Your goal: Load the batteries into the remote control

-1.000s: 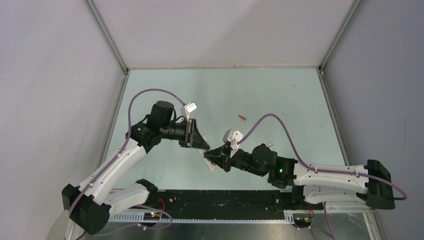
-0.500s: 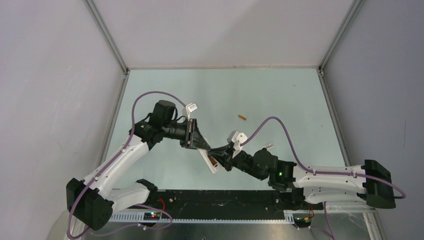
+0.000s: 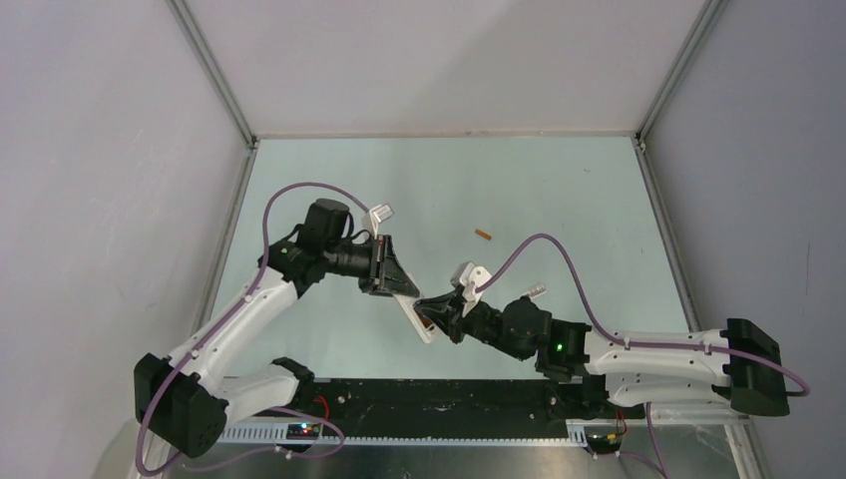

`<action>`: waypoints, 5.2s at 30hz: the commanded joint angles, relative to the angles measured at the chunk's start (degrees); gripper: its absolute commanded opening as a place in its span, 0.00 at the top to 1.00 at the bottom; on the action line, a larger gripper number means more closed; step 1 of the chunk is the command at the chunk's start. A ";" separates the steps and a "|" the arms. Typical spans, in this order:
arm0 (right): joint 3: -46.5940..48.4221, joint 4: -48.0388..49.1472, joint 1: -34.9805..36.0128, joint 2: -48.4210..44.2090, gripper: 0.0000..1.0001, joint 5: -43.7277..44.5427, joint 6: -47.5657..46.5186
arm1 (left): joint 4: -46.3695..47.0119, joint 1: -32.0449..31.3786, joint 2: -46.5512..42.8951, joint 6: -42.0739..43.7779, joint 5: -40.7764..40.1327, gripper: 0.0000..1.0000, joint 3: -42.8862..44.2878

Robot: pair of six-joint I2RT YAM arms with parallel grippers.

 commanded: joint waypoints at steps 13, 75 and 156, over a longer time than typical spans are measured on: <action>1.02 -7.36 0.00 0.40 0.87 3.61 4.96 | 0.80 0.76 0.19 -0.71 1.85 1.00 -0.20; 11.57 -39.95 -13.48 -2.20 0.01 -1.14 93.81 | 1.11 0.85 4.74 0.60 -4.06 1.00 5.66; 6.19 -14.34 -11.52 4.62 0.42 -6.06 82.96 | 6.60 0.92 -0.19 -5.85 3.54 1.00 6.83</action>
